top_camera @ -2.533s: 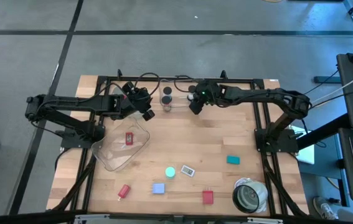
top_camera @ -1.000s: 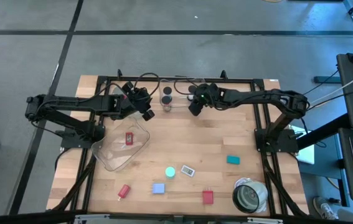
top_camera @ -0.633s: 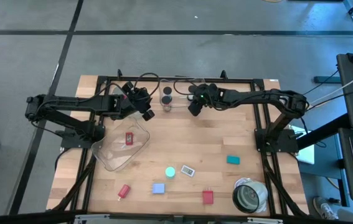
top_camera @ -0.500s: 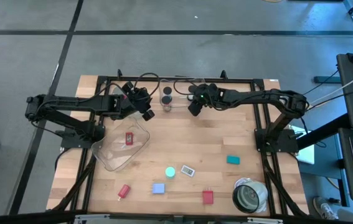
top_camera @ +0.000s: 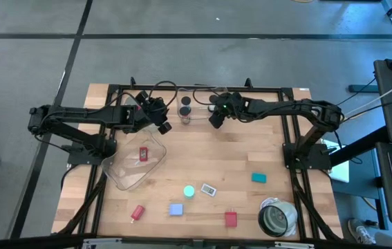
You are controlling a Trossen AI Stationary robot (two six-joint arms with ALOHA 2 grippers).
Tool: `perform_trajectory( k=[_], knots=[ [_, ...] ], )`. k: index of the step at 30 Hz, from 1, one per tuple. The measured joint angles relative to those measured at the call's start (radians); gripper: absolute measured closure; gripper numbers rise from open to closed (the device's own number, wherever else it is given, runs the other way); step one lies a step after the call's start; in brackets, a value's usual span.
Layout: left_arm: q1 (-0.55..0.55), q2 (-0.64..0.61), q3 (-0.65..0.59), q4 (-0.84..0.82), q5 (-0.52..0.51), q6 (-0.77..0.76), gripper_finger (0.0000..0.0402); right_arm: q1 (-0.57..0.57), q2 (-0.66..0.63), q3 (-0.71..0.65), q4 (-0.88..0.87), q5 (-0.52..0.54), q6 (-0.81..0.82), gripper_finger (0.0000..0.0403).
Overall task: Pick & Place Office items
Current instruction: Put the purple hourglass into the top transparent bin, then put the light blue hourglass into the top transparent bin
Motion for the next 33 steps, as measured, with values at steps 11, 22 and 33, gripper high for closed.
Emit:
perform_trajectory(
  k=[11, 22, 33],
  knots=[
    [0.000, 0.000, 0.000, 0.002, 0.001, 0.047, 0.0229, 0.000, -0.122, 0.104, -0.183, -0.003, -0.072, 0.0158],
    [-0.002, 0.000, -0.001, 0.026, 0.501, 0.177, 0.0187, 0.054, -0.235, 0.155, -0.359, 0.000, -0.060, 0.0158],
    [-0.118, 0.027, -0.001, 0.224, 0.884, 0.102, 0.0128, 0.138, -0.241, 0.156, -0.420, 0.000, -0.055, 0.0158]
  ],
)
